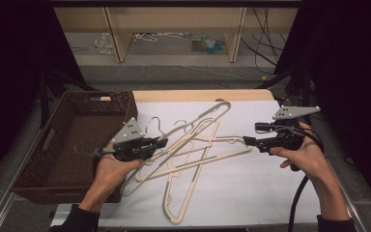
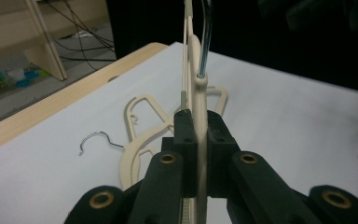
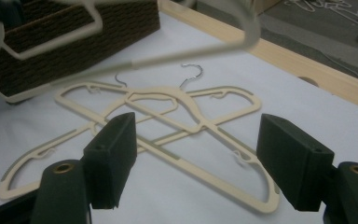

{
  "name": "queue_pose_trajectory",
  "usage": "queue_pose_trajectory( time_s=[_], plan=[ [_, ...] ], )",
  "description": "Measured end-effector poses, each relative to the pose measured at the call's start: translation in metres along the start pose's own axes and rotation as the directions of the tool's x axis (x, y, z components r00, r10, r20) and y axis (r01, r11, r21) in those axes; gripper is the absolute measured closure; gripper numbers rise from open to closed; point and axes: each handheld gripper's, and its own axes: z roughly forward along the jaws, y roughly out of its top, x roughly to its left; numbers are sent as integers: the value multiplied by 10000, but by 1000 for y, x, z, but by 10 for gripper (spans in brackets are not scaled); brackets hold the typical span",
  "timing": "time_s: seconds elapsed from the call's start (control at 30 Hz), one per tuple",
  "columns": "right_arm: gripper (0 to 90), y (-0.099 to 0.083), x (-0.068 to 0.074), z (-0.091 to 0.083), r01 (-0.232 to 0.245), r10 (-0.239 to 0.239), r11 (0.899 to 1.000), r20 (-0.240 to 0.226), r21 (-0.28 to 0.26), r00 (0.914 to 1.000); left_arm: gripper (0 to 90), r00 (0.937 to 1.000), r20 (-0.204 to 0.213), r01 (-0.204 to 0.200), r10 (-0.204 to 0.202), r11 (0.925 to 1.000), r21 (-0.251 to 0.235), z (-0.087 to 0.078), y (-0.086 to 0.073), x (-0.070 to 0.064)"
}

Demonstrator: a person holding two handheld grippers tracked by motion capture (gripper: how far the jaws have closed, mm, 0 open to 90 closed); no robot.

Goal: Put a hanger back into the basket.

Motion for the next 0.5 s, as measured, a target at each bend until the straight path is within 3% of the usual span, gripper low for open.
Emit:
queue_pose_trajectory(
  time_s=[0.1, 0.17, 0.23, 0.27, 0.4, 0.5],
  plan=[
    [298, -2, 2, 4, 103, -103, 9999, -3, 77, 9999, 853, 9979, -228, 592, -601, 9975, -377, -21, 8, 6],
    [297, -3, 2, 6, 79, -77, 9995, -71, 316, 9999, 853, 9935, -288, 1079, -1099, 9922, -624, -33, 12, 7],
    [298, -4, 2, 8, 143, -140, 9994, -94, 330, 9999, 853, 9905, -272, 1317, -1347, 9870, -921, -48, 17, 11],
    [298, -5, 2, 8, 144, -142, 9992, -43, 377, 9999, 853, 9877, -184, 1517, -1550, 9810, -1205, -56, 19, 12],
    [298, -8, 1, 11, 178, -174, 9986, -81, 496, 9998, 853, 9831, 30, 1810, -1830, 9697, -1643, -82, 31, 21],
    [299, -10, 1, 13, 231, -228, 9981, -67, 565, 9997, 853, 9817, -167, 1825, -1896, 9623, -2016, -106, 40, 31]
  ],
)
